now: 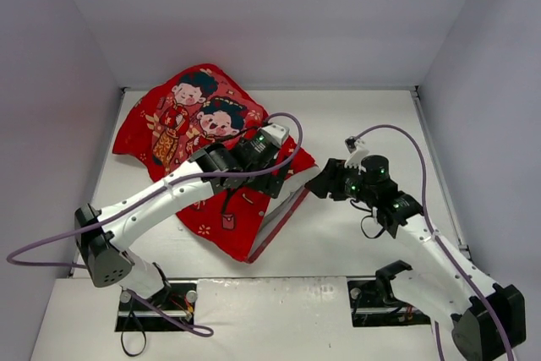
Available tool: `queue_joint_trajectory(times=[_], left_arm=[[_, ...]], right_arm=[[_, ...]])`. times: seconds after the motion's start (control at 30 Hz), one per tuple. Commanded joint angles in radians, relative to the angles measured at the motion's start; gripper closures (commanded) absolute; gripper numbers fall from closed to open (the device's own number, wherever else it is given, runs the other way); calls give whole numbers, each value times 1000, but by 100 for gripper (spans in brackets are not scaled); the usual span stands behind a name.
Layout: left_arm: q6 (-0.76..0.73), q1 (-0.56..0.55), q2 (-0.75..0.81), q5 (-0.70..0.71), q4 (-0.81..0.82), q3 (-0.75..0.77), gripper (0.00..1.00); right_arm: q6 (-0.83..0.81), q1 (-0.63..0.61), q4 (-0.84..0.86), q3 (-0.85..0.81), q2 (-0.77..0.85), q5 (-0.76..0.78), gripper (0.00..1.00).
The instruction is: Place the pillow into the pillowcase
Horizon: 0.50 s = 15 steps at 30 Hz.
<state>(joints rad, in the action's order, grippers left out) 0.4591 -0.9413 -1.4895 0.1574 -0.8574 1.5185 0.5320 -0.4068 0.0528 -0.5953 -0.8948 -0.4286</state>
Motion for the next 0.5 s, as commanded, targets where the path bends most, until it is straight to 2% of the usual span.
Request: queue_joint_trajectory(times=[0.0, 0.13, 0.23, 0.27, 0.33, 0.37, 0.47], left_arm=[[-19, -2, -15, -21, 35, 57, 21], [-43, -2, -93, 37, 34, 71, 21], [-60, -2, -136, 105, 35, 91, 21], [-71, -2, -144, 116, 34, 106, 24], [-88, -2, -164, 123, 34, 127, 32], [-86, -2, -166, 119, 35, 149, 49], [-102, -13, -163, 117, 37, 202, 68]], right_arm=[[40, -16, 109, 18, -55, -22, 47], [101, -33, 254, 74, -101, -44, 50], [140, -38, 393, 94, -167, -67, 59], [141, -44, 447, 91, -185, -70, 60], [143, -56, 514, 72, -248, -75, 60], [143, -70, 534, 63, -285, -75, 61], [128, -92, 588, 25, -347, -81, 64]])
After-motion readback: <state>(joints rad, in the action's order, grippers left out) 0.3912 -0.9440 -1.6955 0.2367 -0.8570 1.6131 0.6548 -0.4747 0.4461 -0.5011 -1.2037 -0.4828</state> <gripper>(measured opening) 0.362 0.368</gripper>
